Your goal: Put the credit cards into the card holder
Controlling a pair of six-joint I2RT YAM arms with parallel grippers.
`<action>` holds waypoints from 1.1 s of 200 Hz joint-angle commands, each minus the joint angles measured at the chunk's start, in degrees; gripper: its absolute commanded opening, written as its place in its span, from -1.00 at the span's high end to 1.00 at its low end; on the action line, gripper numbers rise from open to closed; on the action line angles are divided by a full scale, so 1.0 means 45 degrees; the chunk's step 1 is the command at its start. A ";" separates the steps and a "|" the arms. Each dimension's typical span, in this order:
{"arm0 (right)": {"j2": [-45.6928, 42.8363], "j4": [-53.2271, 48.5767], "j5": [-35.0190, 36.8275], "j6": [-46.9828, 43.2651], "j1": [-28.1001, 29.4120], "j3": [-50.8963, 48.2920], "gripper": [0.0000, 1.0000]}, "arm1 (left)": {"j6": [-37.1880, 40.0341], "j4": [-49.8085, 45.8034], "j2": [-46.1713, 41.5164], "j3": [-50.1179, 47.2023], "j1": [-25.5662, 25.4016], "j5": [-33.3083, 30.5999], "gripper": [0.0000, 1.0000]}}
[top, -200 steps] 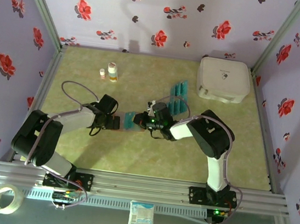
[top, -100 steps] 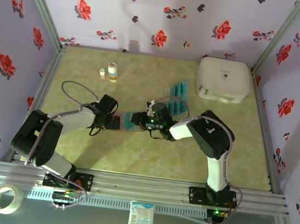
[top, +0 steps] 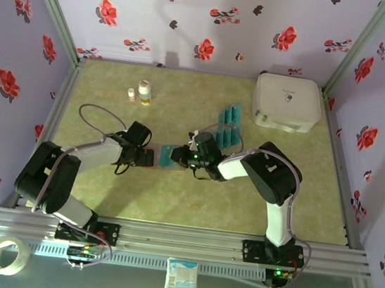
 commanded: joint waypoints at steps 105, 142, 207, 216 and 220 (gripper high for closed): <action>-0.0169 -0.1560 0.0044 -0.0609 0.0056 0.0273 0.46 | 0.0039 -0.0354 0.0310 0.0067 -0.0128 0.0035 -0.99; -0.0693 -0.3582 0.0529 -0.1636 0.0063 0.0833 0.34 | 0.0000 -0.0374 0.0145 0.0195 -0.0035 0.0067 -0.99; -0.0697 -0.5869 0.0978 -0.2533 0.0088 0.1833 0.22 | 0.0077 -0.0338 -0.0059 0.0537 0.0518 0.0491 -0.99; -0.0645 -0.6054 0.1017 -0.2562 0.0123 0.1963 0.23 | 0.0095 -0.0308 -0.0035 0.0535 0.0594 0.0521 -0.99; -0.0636 -0.6174 0.1055 -0.2607 0.0138 0.2029 0.23 | 0.0097 -0.0275 -0.0026 0.0535 0.0622 0.0531 -0.99</action>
